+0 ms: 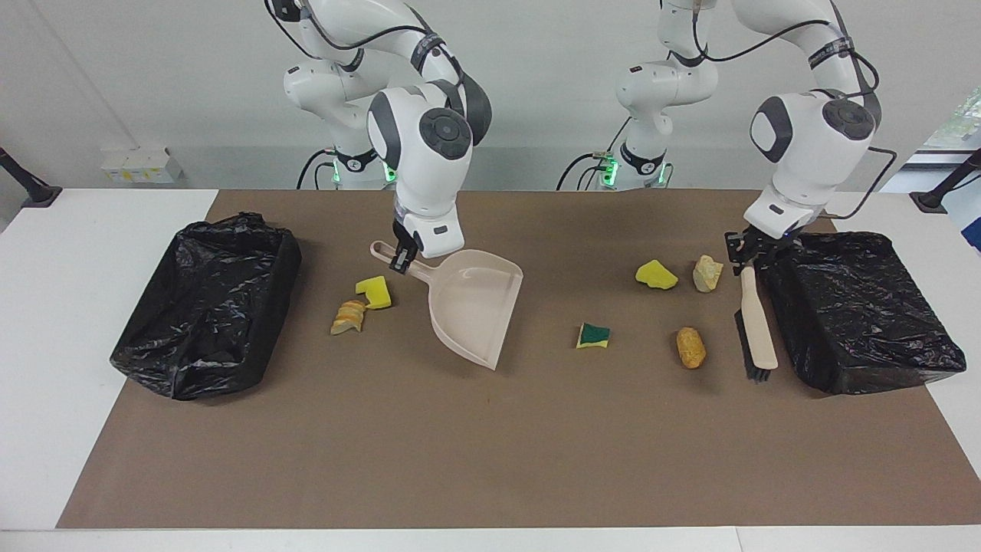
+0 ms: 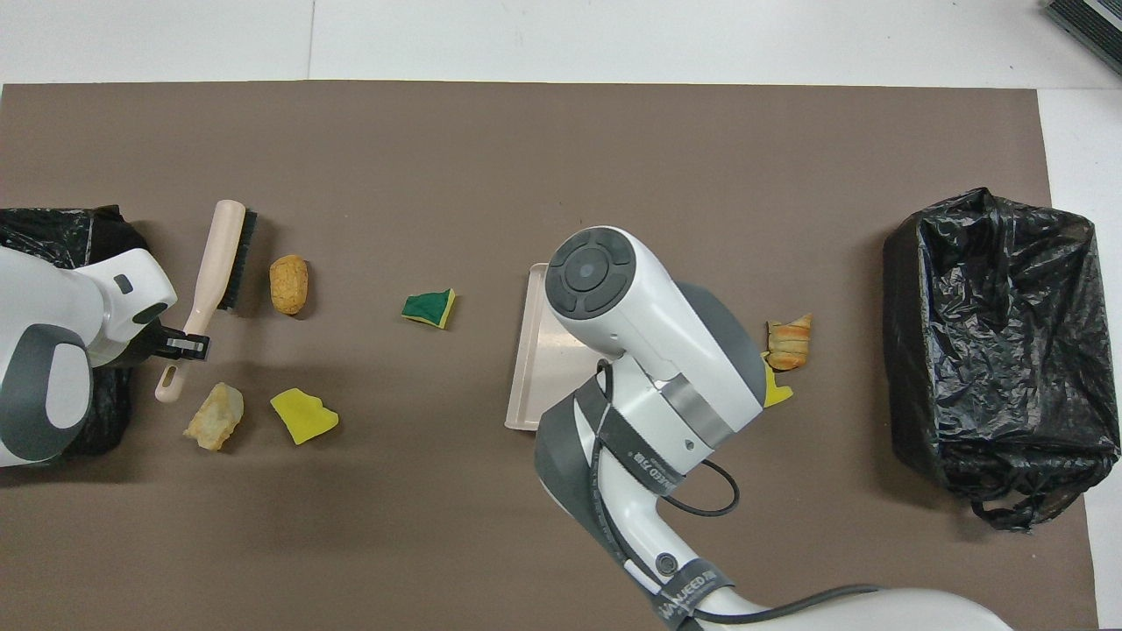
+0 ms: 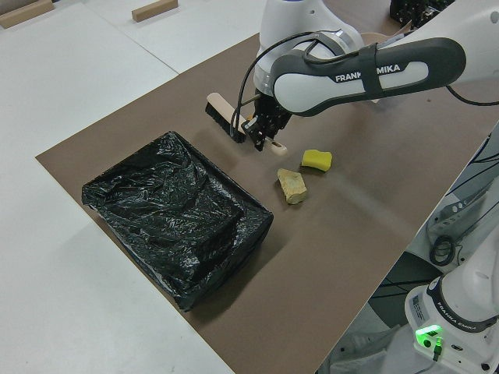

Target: Sweep and dump trash in bin

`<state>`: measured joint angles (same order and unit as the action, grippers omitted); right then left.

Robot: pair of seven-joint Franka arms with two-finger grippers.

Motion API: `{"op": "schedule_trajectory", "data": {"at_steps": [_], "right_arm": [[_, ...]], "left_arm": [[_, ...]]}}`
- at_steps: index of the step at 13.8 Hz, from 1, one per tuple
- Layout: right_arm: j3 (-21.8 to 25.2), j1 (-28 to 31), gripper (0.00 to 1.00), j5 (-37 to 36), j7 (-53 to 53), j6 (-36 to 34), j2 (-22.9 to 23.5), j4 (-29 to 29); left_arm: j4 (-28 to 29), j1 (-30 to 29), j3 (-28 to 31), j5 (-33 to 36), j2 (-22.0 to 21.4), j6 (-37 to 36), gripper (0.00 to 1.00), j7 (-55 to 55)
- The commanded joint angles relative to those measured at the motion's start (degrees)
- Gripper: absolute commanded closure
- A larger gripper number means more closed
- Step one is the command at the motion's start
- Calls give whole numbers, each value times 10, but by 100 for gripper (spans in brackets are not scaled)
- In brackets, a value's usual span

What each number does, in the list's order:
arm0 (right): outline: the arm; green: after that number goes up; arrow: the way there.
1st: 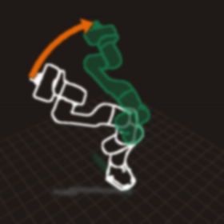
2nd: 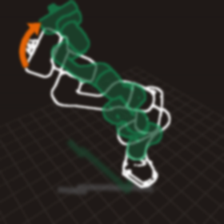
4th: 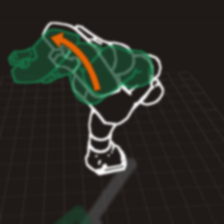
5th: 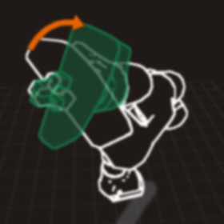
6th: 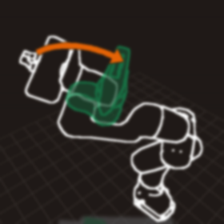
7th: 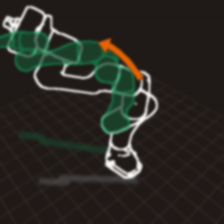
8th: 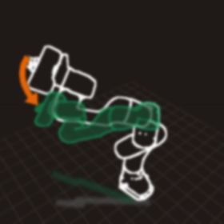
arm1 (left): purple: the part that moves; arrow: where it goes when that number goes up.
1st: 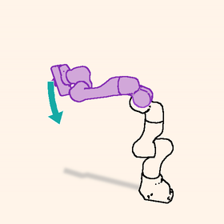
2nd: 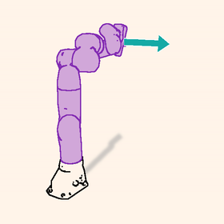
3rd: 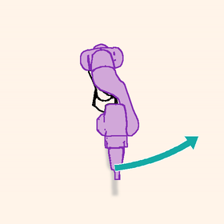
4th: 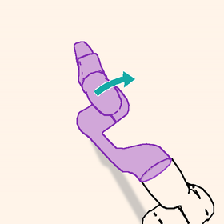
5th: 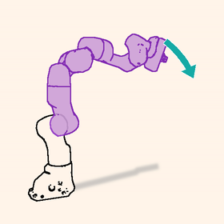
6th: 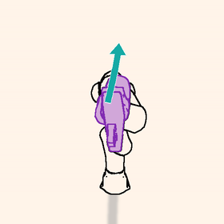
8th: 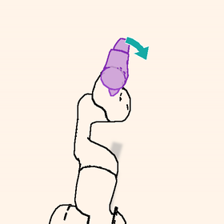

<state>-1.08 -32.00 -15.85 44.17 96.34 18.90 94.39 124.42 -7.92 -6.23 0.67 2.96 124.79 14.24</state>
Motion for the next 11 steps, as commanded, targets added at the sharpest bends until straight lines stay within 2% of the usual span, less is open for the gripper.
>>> {"op": "schedule_trajectory", "data": {"at_steps": [1,5,9,11], "right_arm": [[-1,4,100,-19,23,6,30,-29],[-1,7,100,-16,52,27,35,-33],[-1,5,100,-14,51,34,34,-32],[-1,4,100,-12,51,37,35,-31]], "left_arm": [[35,29,-3,9,-26,2,100,-27],[46,109,-4,9,-36,-5,100,-124],[45,189,-4,9,-48,-62,100,-200],[40,207,-4,9,-65,-85,100,-265]]}}
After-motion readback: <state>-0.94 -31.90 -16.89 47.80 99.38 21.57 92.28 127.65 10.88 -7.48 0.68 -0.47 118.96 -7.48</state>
